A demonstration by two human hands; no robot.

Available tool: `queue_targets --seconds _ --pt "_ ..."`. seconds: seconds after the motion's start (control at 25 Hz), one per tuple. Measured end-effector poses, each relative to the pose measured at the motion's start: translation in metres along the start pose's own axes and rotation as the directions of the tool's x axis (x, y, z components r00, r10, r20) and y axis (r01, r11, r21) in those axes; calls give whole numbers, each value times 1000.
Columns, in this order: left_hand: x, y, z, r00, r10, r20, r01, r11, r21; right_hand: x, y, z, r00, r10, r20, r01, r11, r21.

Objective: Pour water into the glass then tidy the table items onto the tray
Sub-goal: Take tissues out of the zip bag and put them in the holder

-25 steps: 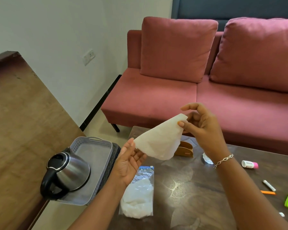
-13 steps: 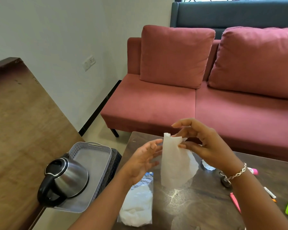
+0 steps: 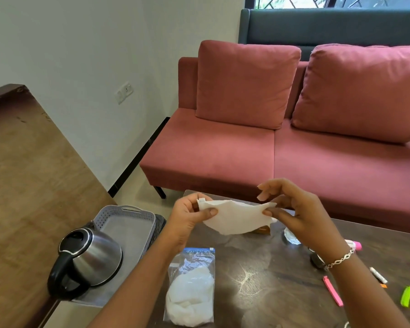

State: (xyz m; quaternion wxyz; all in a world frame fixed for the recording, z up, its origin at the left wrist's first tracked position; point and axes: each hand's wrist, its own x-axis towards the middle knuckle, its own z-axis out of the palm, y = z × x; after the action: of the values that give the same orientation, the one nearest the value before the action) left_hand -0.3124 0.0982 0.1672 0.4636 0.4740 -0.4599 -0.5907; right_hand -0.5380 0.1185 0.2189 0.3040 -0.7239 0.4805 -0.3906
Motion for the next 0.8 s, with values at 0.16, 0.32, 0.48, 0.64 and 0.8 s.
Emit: queue_targets --seconds 0.16,0.32,0.48,0.64,0.8 --pt "0 17 -5 985 170 -18 -167 981 103 -2 7 5 997 68 33 -73 982 176" --pt "-1 30 -9 968 250 16 -249 954 165 -3 9 5 997 58 59 -74 938 340" --pt "-3 38 -9 955 290 63 -297 932 207 -3 6 4 998 42 49 -57 927 370" --pt "-4 45 -9 949 305 75 -314 916 248 -3 4 3 997 35 64 -59 907 416" --pt "-6 53 -11 942 323 93 -336 889 311 -4 5 2 997 15 72 -45 900 434"
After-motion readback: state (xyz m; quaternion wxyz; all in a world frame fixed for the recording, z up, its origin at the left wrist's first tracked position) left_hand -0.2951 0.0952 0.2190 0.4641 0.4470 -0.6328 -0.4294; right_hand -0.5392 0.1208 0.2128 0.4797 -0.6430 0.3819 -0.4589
